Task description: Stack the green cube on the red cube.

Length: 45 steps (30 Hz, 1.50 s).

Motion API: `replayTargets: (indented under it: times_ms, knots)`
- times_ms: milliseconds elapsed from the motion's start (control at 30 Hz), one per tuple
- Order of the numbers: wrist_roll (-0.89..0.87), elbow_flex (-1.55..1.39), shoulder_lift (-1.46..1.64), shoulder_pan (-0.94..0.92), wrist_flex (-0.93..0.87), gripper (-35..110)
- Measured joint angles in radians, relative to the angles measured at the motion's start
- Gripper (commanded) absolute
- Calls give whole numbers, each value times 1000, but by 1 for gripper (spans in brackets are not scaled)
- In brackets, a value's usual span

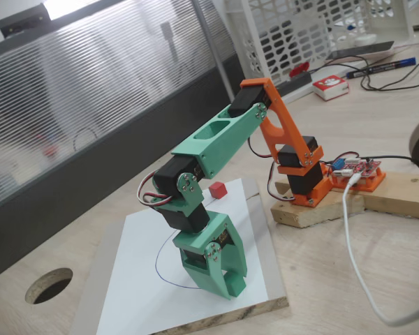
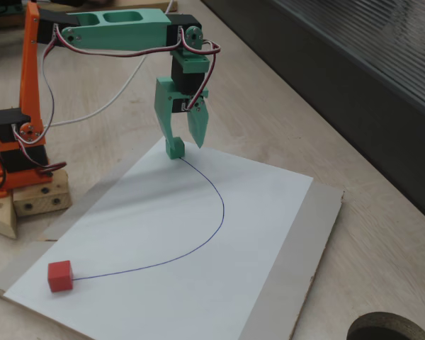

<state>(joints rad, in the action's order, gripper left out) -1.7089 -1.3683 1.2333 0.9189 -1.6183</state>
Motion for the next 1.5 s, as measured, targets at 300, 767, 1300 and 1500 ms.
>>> replayTargets:
  times_ms: [300,767,1300,1500]
  knots:
    - [0,0,0,-2,0,36]
    - [3,-55,3,-2,-8,36]
    - [0,-61,2,-2,0,36]
    - [0,-61,2,2,8,36]
